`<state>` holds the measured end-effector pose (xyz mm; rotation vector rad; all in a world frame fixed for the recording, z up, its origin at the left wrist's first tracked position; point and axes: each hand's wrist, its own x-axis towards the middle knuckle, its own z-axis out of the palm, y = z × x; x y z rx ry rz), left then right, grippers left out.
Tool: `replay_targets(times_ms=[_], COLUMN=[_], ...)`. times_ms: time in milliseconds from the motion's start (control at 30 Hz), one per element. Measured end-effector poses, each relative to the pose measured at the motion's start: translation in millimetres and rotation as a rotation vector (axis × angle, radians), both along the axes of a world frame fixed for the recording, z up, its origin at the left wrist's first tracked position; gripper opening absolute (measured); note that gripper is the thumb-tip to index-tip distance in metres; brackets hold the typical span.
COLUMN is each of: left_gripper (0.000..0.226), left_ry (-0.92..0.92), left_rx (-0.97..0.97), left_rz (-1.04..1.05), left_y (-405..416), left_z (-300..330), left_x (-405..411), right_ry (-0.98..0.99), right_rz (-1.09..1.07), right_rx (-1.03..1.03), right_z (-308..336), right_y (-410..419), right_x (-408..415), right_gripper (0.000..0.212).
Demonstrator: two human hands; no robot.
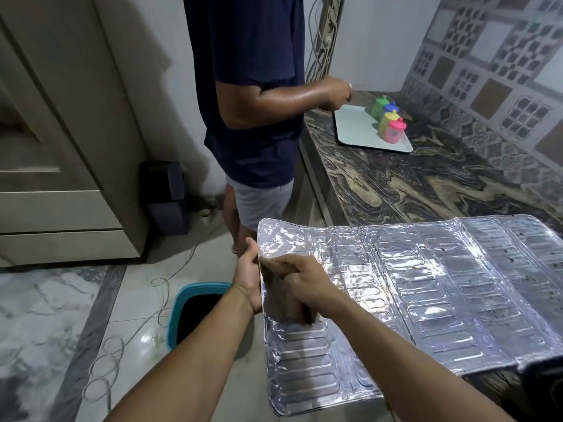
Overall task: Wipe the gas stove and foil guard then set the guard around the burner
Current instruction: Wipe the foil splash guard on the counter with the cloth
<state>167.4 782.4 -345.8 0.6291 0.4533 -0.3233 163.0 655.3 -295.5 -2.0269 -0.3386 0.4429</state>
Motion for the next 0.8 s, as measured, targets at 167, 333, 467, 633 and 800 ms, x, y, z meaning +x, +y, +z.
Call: replay_targets(times_ms=[167, 333, 467, 633, 800], left_gripper=[0.107, 0.089, 0.075, 0.074, 0.072], left_ry=[0.026, -0.028, -0.004, 0.002, 0.012], left_rx=[-0.066, -0.037, 0.030, 0.021, -0.014], left_rz=[-0.066, -0.070, -0.114, -0.119, -0.068], left_y=[4.6, 8.3, 5.8, 0.8, -2.7], left_z=[-1.8, 8.4, 14.9, 15.5, 15.7], left_x=[1.6, 7.7, 10.8, 15.1, 18.0], right_ry=[0.355, 0.044, -0.141, 0.125, -0.124], right_rz=[0.013, -0.619, -0.714, -0.450, -0.228], right_rx=[0.064, -0.036, -0.356, -0.121, -0.008], right_z=[19.2, 27.0, -0.1, -22.2, -14.1], right_y=[-32.0, -68.1, -73.9, -33.1, 6.7], right_x=[6.1, 64.3, 83.1, 74.4, 50.3], right_gripper=[0.037, 0.039, 0.028, 0.029, 0.038])
